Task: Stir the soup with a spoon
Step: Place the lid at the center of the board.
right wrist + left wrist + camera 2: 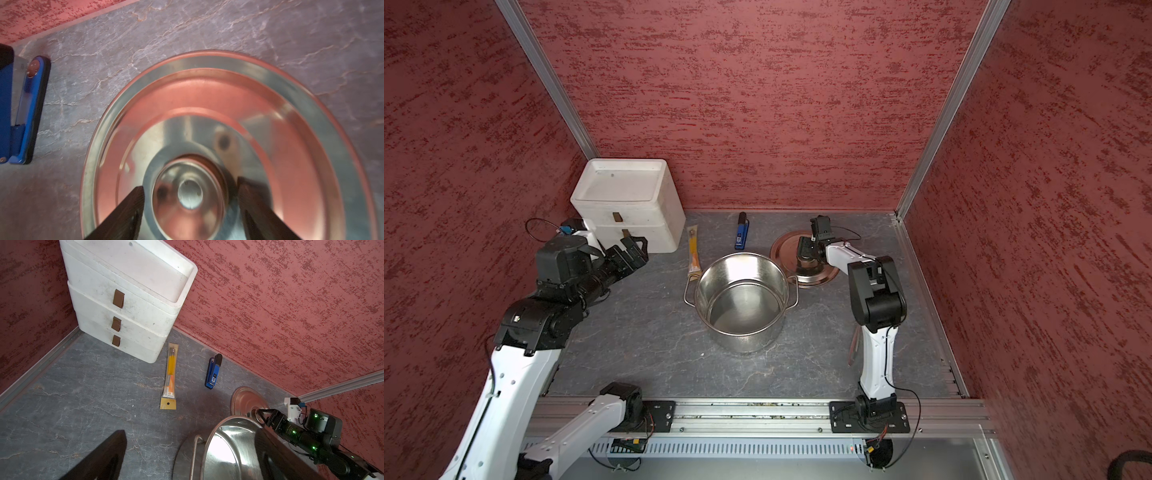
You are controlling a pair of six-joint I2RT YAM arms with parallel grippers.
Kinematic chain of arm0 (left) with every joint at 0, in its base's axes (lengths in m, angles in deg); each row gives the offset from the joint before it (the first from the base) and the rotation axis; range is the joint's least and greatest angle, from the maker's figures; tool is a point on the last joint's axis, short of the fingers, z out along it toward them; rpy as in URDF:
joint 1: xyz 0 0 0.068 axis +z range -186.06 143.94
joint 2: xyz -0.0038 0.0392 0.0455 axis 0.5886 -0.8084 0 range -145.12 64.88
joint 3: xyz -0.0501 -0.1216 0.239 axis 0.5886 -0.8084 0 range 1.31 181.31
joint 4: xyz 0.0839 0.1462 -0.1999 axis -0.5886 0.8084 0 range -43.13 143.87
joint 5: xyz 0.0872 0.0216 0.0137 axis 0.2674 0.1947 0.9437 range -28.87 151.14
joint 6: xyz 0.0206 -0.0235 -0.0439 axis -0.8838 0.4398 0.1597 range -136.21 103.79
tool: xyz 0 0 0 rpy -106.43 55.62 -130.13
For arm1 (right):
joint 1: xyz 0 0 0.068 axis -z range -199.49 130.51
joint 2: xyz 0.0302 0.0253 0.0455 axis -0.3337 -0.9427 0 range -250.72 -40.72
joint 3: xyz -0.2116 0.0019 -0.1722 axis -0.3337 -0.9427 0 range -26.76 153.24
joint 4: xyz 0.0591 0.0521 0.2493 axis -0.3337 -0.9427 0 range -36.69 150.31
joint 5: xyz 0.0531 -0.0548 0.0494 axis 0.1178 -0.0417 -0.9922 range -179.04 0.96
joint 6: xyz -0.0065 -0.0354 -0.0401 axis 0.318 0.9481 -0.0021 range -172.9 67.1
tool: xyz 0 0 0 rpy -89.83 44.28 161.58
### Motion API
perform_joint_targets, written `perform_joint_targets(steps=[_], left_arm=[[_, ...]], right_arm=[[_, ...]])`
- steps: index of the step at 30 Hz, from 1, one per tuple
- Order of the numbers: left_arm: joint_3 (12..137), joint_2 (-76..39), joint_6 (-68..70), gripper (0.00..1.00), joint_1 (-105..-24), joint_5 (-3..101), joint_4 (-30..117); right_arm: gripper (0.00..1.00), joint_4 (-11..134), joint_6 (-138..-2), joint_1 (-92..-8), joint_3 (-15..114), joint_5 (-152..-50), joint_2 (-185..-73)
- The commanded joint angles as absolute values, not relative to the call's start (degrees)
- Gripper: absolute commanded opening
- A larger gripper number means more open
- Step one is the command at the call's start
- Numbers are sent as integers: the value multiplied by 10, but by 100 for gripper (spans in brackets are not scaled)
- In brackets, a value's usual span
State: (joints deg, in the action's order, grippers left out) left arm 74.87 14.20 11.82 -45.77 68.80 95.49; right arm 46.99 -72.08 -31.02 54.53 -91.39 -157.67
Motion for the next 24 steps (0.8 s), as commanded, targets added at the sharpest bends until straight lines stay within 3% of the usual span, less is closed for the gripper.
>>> perform_joint_targets(steps=[1,8,15,24], left_arm=[[764,142,71,100,-461,679,935],[747,134,7,100,-460,632,879],[712,129,-65,100,-459,570,799],[647,128,-149,100,-465,430,683]], right_arm=[[79,436,-711,-300,522,-917,-1463],[78,295,-757,-231,394,-986,-1260],[72,109,-763,-167,247,-974,-1045],[66,127,-771,-100,172,-1030,-1063]])
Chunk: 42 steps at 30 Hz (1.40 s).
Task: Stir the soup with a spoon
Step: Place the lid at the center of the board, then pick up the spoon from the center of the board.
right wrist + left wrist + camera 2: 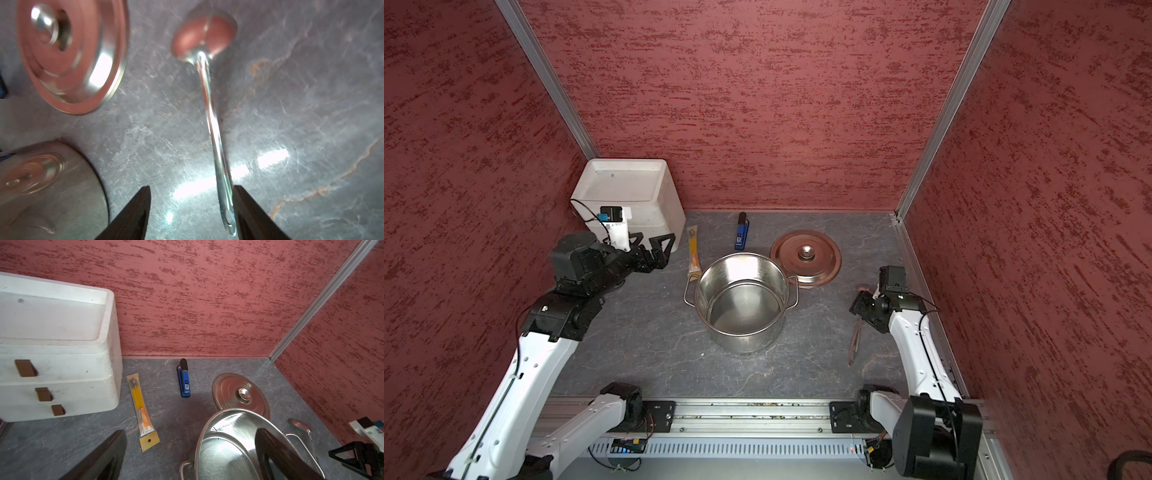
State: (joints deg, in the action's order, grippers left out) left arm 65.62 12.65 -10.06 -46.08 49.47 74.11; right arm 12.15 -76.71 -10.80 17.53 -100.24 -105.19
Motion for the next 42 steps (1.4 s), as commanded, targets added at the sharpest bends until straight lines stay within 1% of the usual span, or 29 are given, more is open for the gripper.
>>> perform_joint_targets(steps=[1,6,9,14,24,29,35,42], left_arm=[[646,126,-160,100,-466,417,686],[642,121,-213,100,-475,360,704],[633,119,-220,100,-481,337,700],[634,106,-209,100,-492,333,695],[645,95,-203,100,-519,342,695],[648,96,-207,100,-532,341,692],[648,93,-227,100,-561,328,688],[648,93,-256,100,-595,327,680]], right_arm=[[66,139,-770,-95,167,-1037,-1070],[65,192,-769,-63,144,-1067,-1098],[63,202,-750,-44,139,-1077,-1124],[57,238,-712,-24,133,-1116,-1168],[48,285,-693,7,134,-1119,-1231],[39,306,-696,8,139,-1148,-1268],[30,313,-698,8,139,-1161,-1280],[7,307,-698,8,141,-1161,-1247]])
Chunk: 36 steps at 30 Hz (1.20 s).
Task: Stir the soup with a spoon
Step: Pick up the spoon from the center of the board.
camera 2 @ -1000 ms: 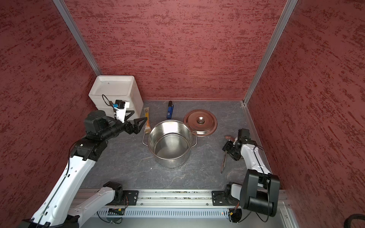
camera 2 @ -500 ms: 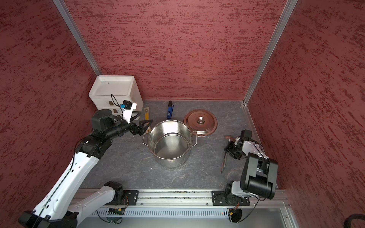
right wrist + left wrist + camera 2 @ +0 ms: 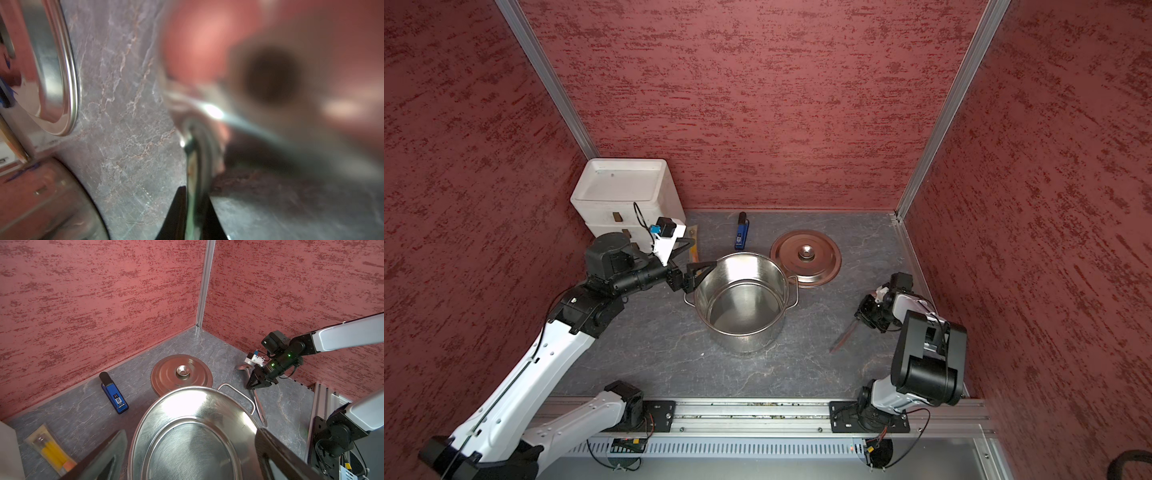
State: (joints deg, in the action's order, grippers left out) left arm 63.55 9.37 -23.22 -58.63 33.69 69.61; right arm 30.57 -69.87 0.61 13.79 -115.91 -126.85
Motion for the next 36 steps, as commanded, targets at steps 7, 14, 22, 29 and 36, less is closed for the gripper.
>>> perform_joint_targets(steps=[7,14,22,29,36], left_arm=[[647,92,-286,100,-630,330,656],[651,84,-409,95,-688,342,665],[642,77,-675,92,-798,430,670],[589,90,-840,89,-885,501,591],[531,90,-926,79,-983,553,438]], right_arm=[[0,269,-702,8,155,-1161,-1181],[0,157,-738,8,268,-1242,-1085],[0,142,-846,-120,457,-1510,-1131],[0,233,-1000,-272,539,-1566,-1167],[0,246,-1061,-368,610,-1607,-1217]])
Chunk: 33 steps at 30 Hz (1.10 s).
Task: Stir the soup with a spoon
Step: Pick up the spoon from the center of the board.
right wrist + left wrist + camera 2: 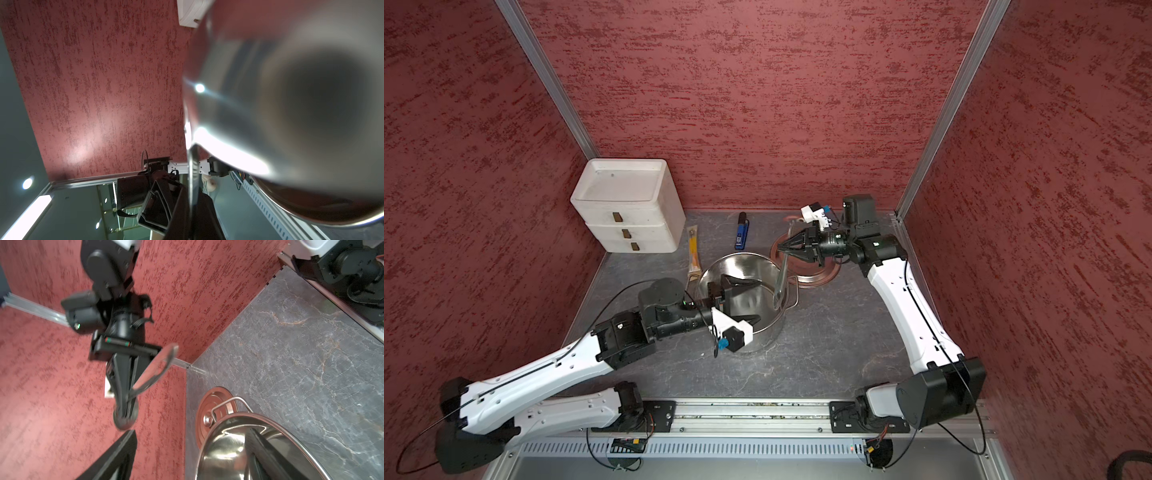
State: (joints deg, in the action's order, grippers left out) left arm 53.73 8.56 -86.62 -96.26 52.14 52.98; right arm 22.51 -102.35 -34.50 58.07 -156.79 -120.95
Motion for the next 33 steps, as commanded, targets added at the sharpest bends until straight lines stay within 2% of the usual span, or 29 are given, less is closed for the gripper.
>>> perform_joint_targets(steps=[1,12,17,23,26,29,33], left_arm=[[527,89,-931,77,-992,557,422],[536,81,-947,63,-1036,551,348],[521,107,-936,62,-1035,573,341],[474,169,-928,62,-1034,629,377],[452,191,-915,73,-1034,642,346],[464,185,-921,77,-1034,636,348],[494,148,-934,76,-1028,613,385]], right_arm=[[0,236,-1059,-375,616,-1609,-1222],[0,216,-1046,-436,619,-1611,-1239],[0,193,-1020,-436,629,-1616,-1239],[0,189,-1013,-436,643,-1610,-1265],[0,187,-1004,-436,643,-1606,-1273],[0,179,-994,-440,643,-1601,-1280],[0,182,-992,-451,642,-1600,-1284]])
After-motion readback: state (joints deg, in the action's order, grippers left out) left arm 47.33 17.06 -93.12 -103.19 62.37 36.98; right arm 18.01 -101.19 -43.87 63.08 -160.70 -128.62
